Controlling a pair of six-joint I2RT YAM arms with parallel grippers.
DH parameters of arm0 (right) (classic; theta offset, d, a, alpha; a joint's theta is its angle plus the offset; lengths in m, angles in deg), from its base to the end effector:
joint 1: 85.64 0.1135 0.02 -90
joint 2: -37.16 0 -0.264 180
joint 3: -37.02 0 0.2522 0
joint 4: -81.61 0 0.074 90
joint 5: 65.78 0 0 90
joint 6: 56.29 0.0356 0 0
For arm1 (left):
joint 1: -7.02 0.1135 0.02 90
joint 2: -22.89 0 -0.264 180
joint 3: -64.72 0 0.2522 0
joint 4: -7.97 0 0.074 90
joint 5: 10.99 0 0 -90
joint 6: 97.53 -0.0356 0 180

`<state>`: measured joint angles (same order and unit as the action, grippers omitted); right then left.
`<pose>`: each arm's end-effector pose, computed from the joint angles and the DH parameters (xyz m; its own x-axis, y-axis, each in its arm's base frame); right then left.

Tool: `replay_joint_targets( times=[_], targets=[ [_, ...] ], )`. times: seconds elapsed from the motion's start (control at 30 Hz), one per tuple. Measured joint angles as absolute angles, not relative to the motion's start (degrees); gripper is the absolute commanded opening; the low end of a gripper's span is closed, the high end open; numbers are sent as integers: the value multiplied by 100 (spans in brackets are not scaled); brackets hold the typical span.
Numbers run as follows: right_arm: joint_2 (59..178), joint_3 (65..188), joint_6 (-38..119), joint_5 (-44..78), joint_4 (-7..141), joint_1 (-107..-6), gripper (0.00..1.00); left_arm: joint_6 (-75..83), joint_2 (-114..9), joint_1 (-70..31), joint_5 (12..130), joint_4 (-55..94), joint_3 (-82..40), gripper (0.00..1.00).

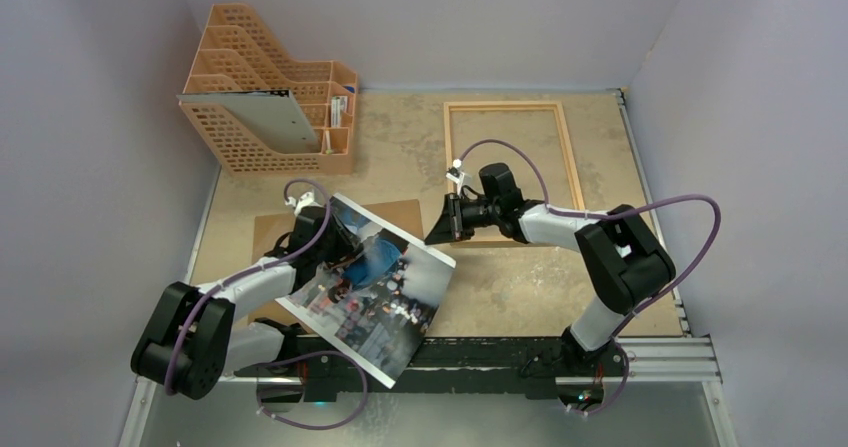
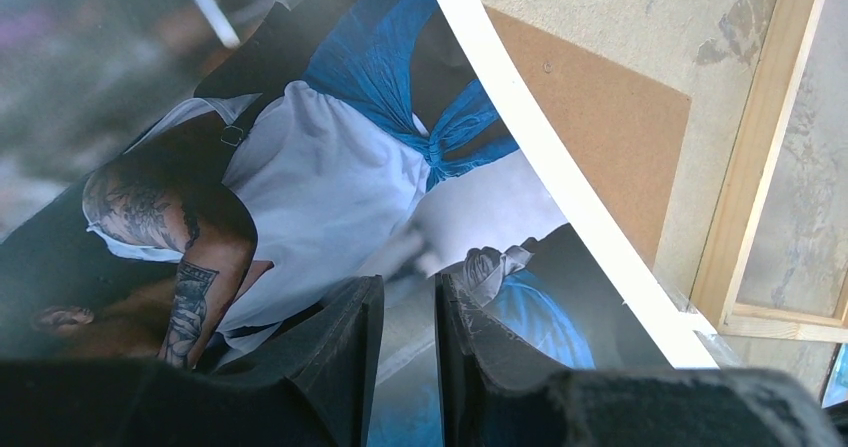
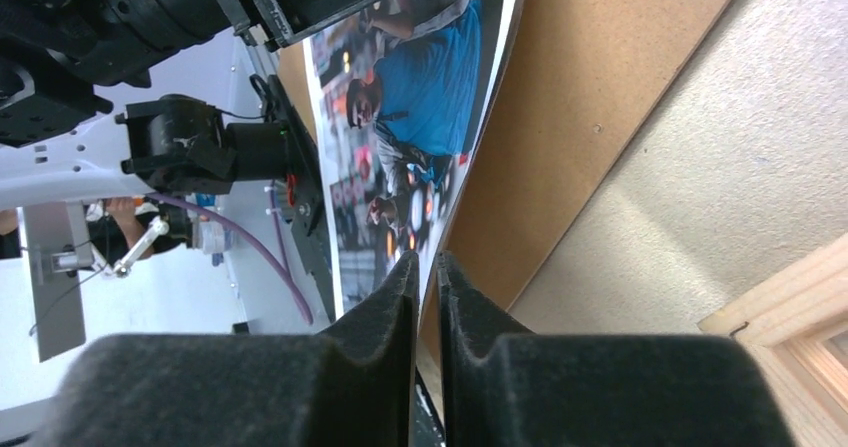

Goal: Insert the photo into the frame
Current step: Pick up the photo frame item at the center of the board.

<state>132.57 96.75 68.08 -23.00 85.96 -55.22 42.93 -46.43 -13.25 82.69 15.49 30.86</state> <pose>0.2745 0.1915 0.1782 -0.8695 -0.0659 -0.4896 -0.4770 0.3700 0.7972 0.2000 -0.0714 0.1395 -0.6398 -0.5841 -0.4995 -0.3011 0.7885 -0.5363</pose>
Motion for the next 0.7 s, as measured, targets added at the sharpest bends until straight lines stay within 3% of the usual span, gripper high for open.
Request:
replay_joint_targets(
  times=[0.07,0.33,0.7],
  targets=[
    [13257,9675,6817,-2226,8587,-5522,0,4293,-4624,-1325,8269,1538,3099,30],
    [13181,9872,6712,-1393,8001,-5522,0,4297,-4252,-1328,8361,2034,3099,39],
    [12573,11299,5648,-654,6930,-5424,0,4291,-3061,-1325,9154,3872,2645,56]
  ],
)
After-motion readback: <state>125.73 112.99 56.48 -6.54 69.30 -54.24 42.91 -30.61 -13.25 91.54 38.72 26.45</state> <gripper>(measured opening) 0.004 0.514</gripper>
